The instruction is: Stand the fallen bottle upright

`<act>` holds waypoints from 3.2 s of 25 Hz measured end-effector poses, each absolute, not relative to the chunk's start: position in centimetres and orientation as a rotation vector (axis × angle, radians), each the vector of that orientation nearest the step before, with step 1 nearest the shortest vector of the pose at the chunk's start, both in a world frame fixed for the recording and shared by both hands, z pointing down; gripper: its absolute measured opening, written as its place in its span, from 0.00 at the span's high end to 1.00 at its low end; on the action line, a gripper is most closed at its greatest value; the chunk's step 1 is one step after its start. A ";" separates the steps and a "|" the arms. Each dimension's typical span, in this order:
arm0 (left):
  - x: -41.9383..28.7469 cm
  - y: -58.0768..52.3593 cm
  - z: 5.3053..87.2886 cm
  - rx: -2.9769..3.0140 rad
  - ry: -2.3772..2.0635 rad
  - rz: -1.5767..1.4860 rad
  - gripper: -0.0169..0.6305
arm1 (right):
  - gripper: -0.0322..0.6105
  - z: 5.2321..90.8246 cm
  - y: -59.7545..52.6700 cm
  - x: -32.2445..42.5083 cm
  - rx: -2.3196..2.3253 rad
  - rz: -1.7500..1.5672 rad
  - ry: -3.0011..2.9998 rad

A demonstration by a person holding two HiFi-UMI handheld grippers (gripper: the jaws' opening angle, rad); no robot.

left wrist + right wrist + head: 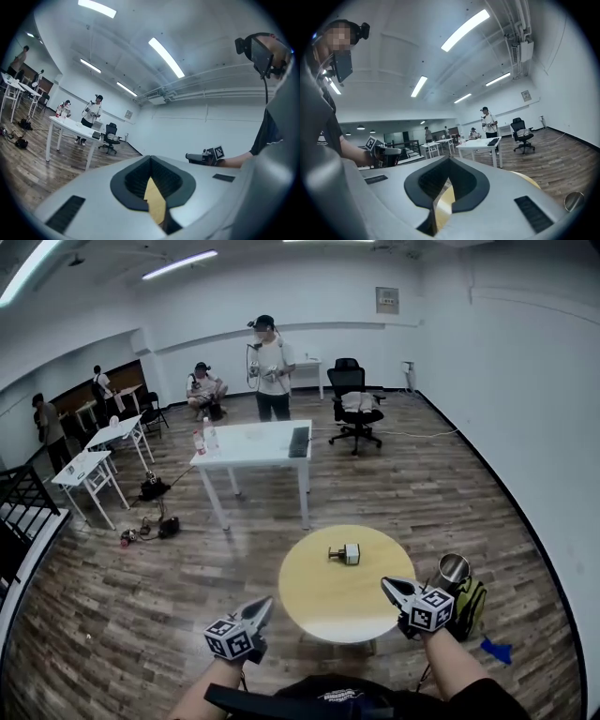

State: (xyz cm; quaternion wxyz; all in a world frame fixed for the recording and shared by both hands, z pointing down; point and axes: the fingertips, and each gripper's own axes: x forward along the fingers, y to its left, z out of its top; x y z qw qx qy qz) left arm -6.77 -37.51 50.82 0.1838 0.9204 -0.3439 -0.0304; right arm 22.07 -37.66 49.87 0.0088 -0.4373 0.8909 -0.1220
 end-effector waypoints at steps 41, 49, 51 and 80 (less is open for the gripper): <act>-0.5 -81.7 59.7 2.555 -0.725 0.001 0.93 | 0.94 57.9 -82.0 19.9 -1.447 -0.406 2.912; 2.5 -81.8 61.5 2.480 -0.843 -0.015 0.93 | 0.94 59.7 -85.2 22.4 -1.285 -0.462 2.912; 3.2 -81.8 61.7 2.473 -0.863 -0.009 0.93 | 0.94 60.2 -85.4 22.9 -1.262 -0.463 2.923; -1.1 -90.5 76.1 2.383 -0.814 0.052 0.93 | 0.70 87.9 -89.5 12.5 -0.864 0.404 4.074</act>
